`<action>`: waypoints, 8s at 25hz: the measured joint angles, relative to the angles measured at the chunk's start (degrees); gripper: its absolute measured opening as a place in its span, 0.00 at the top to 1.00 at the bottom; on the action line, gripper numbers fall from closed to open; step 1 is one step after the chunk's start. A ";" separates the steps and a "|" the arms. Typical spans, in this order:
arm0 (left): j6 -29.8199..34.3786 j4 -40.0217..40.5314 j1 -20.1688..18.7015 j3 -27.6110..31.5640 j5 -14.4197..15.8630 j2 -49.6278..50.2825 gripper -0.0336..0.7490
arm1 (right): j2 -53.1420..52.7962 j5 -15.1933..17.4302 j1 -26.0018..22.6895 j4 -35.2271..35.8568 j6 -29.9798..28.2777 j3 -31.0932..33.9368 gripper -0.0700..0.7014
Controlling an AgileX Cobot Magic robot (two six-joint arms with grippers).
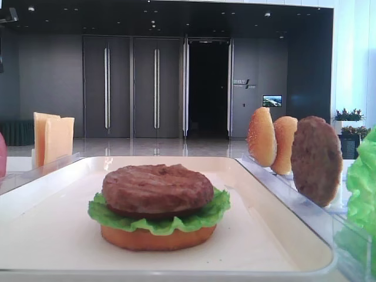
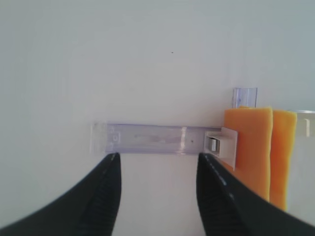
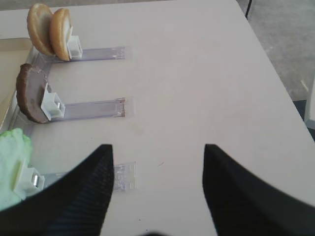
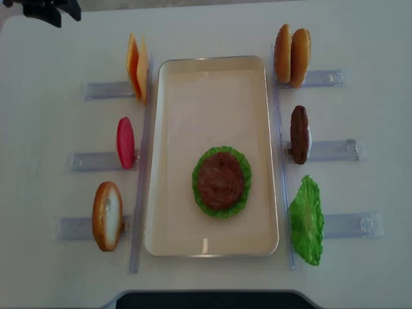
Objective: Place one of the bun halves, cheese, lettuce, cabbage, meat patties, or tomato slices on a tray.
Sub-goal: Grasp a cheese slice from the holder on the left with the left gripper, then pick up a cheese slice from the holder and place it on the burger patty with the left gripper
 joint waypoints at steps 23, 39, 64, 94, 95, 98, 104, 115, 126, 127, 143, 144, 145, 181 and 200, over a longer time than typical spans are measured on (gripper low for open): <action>-12.05 4.95 -18.17 -0.02 0.89 0.74 0.48 | 0.00 0.07 0.00 0.00 0.00 0.00 0.37; -12.57 4.95 -18.17 -0.02 0.44 4.02 0.48 | 0.00 0.07 0.00 0.00 0.06 0.00 0.37; -12.61 6.00 -18.17 -0.07 -1.51 8.76 0.49 | 0.00 0.23 0.00 0.00 0.11 0.00 0.37; -10.44 8.52 -18.17 -0.09 0.92 10.73 0.93 | 0.00 0.30 0.00 0.00 0.11 0.00 0.37; -10.36 8.52 -18.17 -0.09 0.94 10.73 0.93 | 0.00 0.30 0.00 0.00 0.11 0.00 0.37; -10.23 8.52 -18.17 -0.09 1.59 9.96 0.93 | 0.00 0.30 0.00 0.00 0.11 0.00 0.37; -10.06 9.57 -18.17 -0.09 3.83 3.85 0.93 | 0.00 0.30 0.00 0.00 0.11 0.00 0.37; -9.47 9.56 -18.17 -0.09 5.38 -5.78 0.93 | 0.00 0.30 0.00 0.00 0.16 0.00 0.37; -8.76 8.28 -18.17 14.27 5.60 -20.87 0.93 | 0.00 0.35 0.00 0.00 0.16 0.00 0.37; -8.69 8.28 -18.17 16.13 5.60 -22.90 0.93 | 0.00 0.37 0.00 0.00 0.16 0.00 0.37; -9.82 5.41 -18.17 42.97 5.68 -51.83 0.93 | 0.00 0.66 0.00 0.00 0.16 0.00 0.37; -10.03 5.35 -18.17 44.10 5.73 -53.03 0.93 | 0.00 0.66 0.00 0.00 0.16 0.00 0.37; -10.48 5.23 -18.17 45.03 5.73 -54.31 0.93 | 0.00 0.66 0.00 0.00 0.16 0.00 0.37; -12.41 -11.94 -44.44 54.61 -28.31 -35.51 0.93 | 0.00 0.71 0.00 0.00 0.21 0.00 0.37; 44.61 -72.24 -26.06 64.11 -19.85 -35.51 0.93 | 0.00 0.71 0.00 0.00 0.21 0.00 0.37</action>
